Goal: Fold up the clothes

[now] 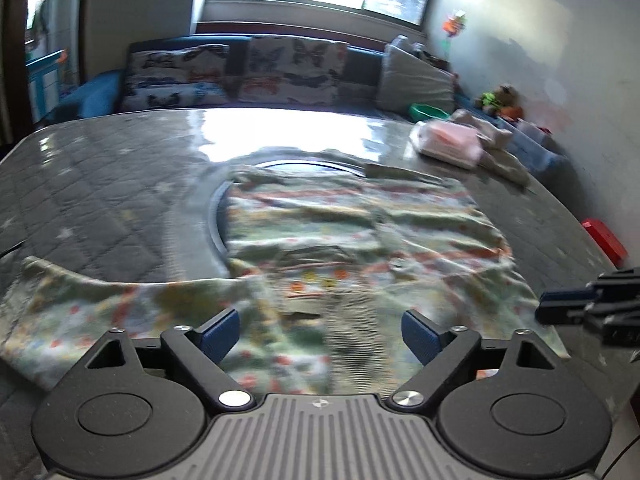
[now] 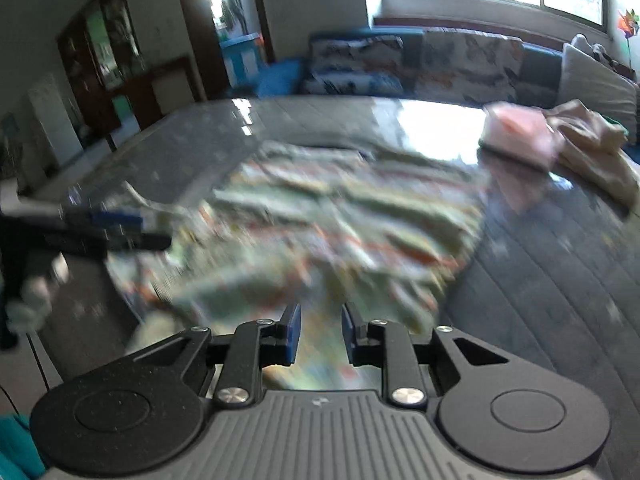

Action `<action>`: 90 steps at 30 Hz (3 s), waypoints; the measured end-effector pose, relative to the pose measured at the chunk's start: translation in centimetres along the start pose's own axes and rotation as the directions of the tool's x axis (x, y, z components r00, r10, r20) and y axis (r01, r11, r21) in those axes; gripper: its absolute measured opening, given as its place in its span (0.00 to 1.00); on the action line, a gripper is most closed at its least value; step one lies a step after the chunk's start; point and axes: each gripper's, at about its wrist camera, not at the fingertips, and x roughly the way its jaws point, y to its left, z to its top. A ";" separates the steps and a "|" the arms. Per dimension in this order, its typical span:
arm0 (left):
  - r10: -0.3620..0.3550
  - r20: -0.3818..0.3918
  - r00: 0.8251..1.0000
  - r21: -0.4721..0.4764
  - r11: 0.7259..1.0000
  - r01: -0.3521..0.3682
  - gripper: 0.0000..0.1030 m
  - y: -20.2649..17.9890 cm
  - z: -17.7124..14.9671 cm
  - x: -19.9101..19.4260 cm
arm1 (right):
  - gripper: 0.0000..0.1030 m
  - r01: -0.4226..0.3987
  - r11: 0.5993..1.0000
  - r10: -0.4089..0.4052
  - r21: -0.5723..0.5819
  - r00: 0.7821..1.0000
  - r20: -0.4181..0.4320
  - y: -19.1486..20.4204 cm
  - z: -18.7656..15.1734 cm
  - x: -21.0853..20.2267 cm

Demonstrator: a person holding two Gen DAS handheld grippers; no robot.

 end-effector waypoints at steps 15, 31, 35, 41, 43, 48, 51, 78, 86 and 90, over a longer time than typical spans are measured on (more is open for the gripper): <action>-0.033 -0.073 0.997 0.065 0.997 0.038 0.36 -2.6 -0.9 2.8 | 0.21 0.059 0.997 -0.060 -0.052 0.998 -0.010 -1.6 -1.1 -0.1; 0.021 -0.026 0.999 0.099 0.995 -0.018 0.06 -2.3 -0.6 2.3 | 0.28 0.134 0.985 -0.134 -0.105 0.991 0.008 -2.3 1.4 5.4; 0.025 -0.021 0.999 0.090 0.996 -0.023 0.06 -2.0 -0.7 2.0 | 0.32 0.085 0.986 -0.081 -0.145 0.996 0.035 -0.1 1.9 4.6; 0.028 -0.018 0.999 0.071 0.997 -0.026 0.09 -1.4 -0.9 1.5 | 0.32 -0.051 0.973 0.064 -0.226 0.997 0.053 4.6 2.4 5.4; 0.029 -0.016 0.999 0.064 0.998 -0.028 0.13 -1.3 -1.0 1.3 | 0.32 -0.071 0.966 0.084 -0.247 0.996 0.043 5.7 2.3 6.0; 0.050 0.020 0.999 0.025 0.998 -0.050 0.36 0.5 -1.1 -0.3 | 0.32 -0.057 0.955 0.064 -0.291 0.998 0.015 7.7 1.4 7.6; 0.091 0.043 0.995 -0.016 0.996 -0.090 0.43 2.2 -1.4 -1.3 | 0.32 -0.049 0.948 0.060 -0.315 0.998 0.026 8.3 1.5 7.1; 0.496 -0.020 0.868 -0.478 0.758 -0.444 0.38 19.9 -3.4 -2.7 | 0.33 -0.108 0.929 0.132 -0.354 0.990 0.043 10.5 2.0 5.8; 0.445 0.036 0.895 -0.485 0.791 -0.373 0.08 19.6 -3.4 -3.5 | 0.33 -0.086 0.945 0.117 -0.316 0.990 0.079 9.5 1.8 4.5; 0.369 0.114 0.922 -0.477 0.835 -0.275 0.07 17.0 -2.2 -5.5 | 0.33 -0.068 0.957 0.101 -0.282 0.989 0.104 8.4 1.7 3.6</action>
